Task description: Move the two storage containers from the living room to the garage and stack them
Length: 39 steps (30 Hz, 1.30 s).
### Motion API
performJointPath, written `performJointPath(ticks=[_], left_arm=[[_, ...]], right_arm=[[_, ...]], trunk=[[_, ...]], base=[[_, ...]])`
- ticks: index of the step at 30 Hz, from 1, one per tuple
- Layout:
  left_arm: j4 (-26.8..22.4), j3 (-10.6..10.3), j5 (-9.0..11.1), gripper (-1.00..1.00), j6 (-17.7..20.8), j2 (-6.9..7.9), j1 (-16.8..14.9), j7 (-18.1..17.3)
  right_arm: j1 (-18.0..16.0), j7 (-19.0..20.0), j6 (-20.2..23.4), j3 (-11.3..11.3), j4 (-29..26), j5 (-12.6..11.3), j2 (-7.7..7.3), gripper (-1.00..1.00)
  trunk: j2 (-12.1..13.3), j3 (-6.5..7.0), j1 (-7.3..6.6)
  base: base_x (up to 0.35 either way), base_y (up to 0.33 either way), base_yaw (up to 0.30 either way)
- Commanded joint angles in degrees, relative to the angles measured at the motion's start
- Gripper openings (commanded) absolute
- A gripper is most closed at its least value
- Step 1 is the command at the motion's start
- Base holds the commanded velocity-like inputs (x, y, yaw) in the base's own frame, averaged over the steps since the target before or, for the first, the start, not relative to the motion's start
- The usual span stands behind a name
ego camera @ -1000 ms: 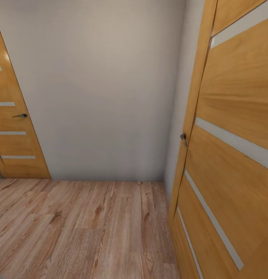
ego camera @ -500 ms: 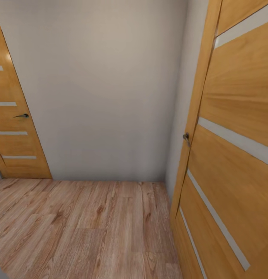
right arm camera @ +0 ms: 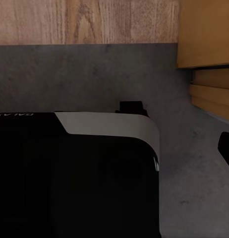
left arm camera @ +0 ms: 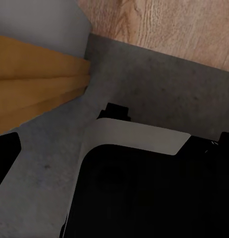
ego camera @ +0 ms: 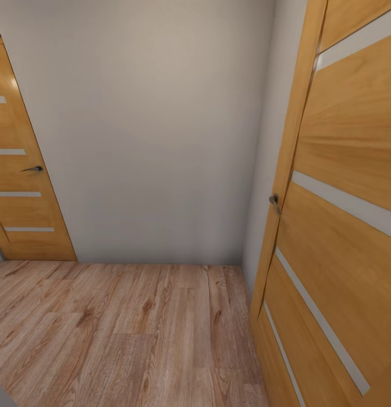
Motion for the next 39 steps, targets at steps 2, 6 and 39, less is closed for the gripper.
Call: performJointPath(ticks=[2, 6, 39], left_arm=[[0.0, -0.4, 0.5, 1.00, -0.2, -0.04, 0.0, 0.2], [0.0, -0.4, 0.5, 1.00, -0.2, -0.07, 0.0, 0.1], [0.0, -0.4, 0.6, 1.00, -0.2, -0.07, 0.0, -0.1]], right_arm=[[-0.1, 0.3, -0.3, 0.5, 0.2, -0.6, 0.01, 1.00], [-0.1, 0.3, -0.3, 0.6, 0.2, -0.5, 0.35, 1.00], [-0.1, 0.3, -0.2, 0.6, 0.2, -0.5, 0.21, 1.00]], trunk=[[0.0, -0.06, 0.00], [0.0, -0.06, 0.00], [0.0, -0.06, 0.00]], base=[[0.000, 0.001, 0.000], [0.000, 0.000, 0.000], [0.106, -0.014, 0.000]])
